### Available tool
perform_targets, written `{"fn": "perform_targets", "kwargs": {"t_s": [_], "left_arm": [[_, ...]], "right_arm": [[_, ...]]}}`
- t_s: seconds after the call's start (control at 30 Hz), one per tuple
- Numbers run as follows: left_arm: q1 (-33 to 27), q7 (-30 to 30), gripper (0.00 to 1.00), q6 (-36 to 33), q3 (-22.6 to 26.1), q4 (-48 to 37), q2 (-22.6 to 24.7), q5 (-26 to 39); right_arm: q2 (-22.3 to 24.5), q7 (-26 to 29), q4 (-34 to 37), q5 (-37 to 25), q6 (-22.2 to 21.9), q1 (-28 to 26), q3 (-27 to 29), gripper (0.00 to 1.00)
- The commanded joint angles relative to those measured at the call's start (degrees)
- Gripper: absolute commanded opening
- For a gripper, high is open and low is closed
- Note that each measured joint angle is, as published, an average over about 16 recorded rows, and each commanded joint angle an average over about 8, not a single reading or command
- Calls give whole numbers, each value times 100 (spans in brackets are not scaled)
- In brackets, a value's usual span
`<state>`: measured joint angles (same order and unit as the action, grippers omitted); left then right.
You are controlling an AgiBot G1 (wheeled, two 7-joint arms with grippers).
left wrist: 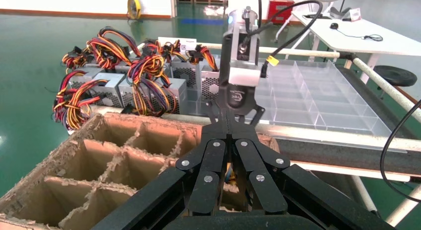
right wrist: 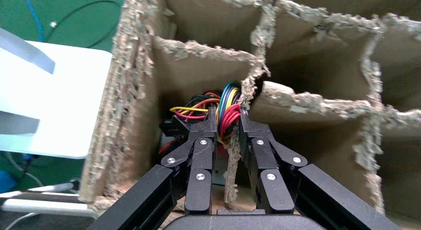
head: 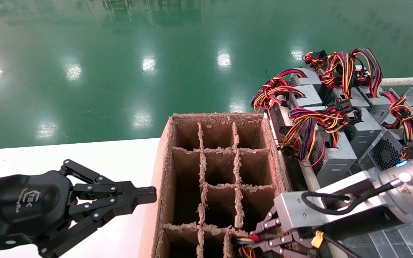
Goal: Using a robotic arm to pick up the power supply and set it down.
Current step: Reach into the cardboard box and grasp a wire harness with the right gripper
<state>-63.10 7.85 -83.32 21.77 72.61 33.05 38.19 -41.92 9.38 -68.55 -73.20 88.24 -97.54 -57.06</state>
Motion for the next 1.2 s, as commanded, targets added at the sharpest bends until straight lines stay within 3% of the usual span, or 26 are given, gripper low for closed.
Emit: {"fn": "perform_targets", "kwargs": {"t_s": [0.03, 0.53, 0.63, 0.8, 0.9, 0.97, 1.07, 1.2], "left_arm": [[0, 0, 0, 0, 0, 0, 0, 0], [0, 0, 0, 0, 1, 0, 0, 0], [0, 0, 0, 0, 1, 0, 0, -1], [0, -1, 0, 0, 1, 0, 0, -1], [0, -1, 0, 0, 1, 0, 0, -1], [0, -1, 0, 0, 1, 0, 0, -1], [0, -1, 0, 1, 1, 0, -1, -1], [0, -1, 0, 1, 2, 0, -1, -1]], "right_arm": [[32, -31, -23, -4, -61, -26, 9, 0], [194, -14, -67, 88, -186, 67, 55, 1], [193, -6, -62, 79, -199, 85, 45, 19], [192, -5, -60, 70, -216, 92, 41, 70], [194, -6, -67, 69, -222, 91, 42, 79], [195, -2, -77, 65, -225, 90, 41, 75], [199, 13, -101, 59, -227, 88, 38, 61], [206, 45, -140, 52, -226, 81, 34, 28]]}}
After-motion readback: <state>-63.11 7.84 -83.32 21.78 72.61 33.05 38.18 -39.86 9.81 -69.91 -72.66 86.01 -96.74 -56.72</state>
